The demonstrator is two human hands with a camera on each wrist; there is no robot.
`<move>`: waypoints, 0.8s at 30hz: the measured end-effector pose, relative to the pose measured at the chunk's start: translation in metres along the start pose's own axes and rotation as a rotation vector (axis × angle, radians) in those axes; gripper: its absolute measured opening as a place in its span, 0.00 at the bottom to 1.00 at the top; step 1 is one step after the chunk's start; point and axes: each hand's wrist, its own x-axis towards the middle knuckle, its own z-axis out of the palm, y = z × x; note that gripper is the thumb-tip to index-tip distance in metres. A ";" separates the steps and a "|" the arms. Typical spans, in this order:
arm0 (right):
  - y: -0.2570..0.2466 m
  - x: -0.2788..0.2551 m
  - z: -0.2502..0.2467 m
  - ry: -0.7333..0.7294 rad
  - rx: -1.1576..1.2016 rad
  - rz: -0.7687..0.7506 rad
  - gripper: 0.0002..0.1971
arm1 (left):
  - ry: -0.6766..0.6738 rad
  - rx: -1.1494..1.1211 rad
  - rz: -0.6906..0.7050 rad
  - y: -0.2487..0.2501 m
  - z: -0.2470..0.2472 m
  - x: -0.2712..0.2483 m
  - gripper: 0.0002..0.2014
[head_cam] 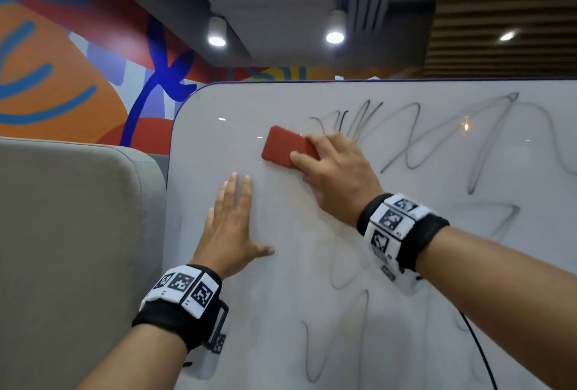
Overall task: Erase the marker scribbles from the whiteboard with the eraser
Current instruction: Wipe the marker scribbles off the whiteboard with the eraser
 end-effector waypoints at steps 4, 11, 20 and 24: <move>-0.009 -0.022 0.007 -0.069 0.010 -0.264 0.20 | 0.014 0.008 0.007 0.002 -0.001 0.000 0.68; 0.009 0.013 -0.008 0.040 -0.001 0.093 0.23 | 0.017 0.011 0.015 0.009 -0.007 0.007 0.68; 0.031 0.021 -0.018 0.028 -0.020 0.106 0.25 | 0.021 -0.009 0.014 0.017 -0.005 0.011 0.66; 0.010 0.004 -0.009 0.036 0.011 0.088 0.25 | 0.024 -0.014 0.017 0.017 -0.005 0.008 0.65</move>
